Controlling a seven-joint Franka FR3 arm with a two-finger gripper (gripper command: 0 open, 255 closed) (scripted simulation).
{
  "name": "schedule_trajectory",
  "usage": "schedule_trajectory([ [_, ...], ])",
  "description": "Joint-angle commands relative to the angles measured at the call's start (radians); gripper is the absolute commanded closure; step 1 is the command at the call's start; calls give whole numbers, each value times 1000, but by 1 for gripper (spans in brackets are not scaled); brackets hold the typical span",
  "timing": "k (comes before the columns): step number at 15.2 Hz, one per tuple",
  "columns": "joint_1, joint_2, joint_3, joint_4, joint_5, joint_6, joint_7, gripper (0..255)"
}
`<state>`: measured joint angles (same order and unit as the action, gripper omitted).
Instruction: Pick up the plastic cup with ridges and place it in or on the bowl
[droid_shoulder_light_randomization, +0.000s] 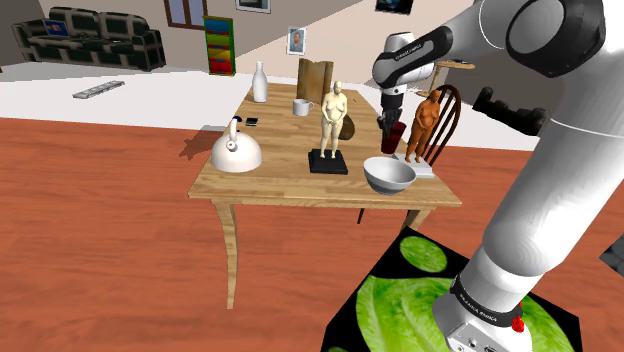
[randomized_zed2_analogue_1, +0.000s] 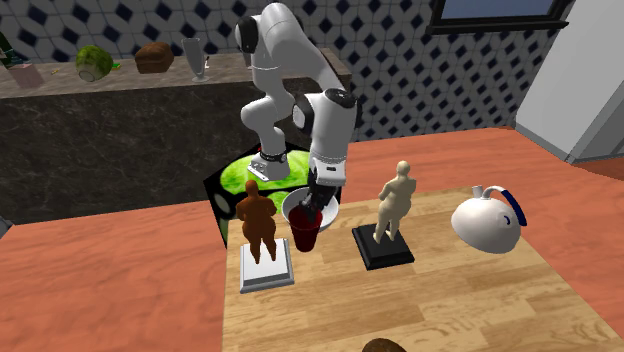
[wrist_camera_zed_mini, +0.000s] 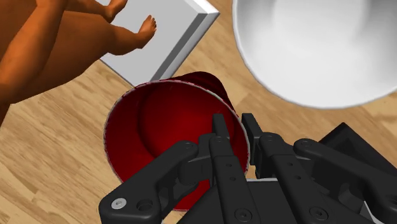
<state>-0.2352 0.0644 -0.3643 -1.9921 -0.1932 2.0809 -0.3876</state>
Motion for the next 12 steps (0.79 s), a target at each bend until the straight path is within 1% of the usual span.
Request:
schedule_trajectory([
  [1, 1, -10, 1, 19, -1, -28, -2, 255],
  [12, 6, -42, 4, 130, -2, -169, -20, 255],
])
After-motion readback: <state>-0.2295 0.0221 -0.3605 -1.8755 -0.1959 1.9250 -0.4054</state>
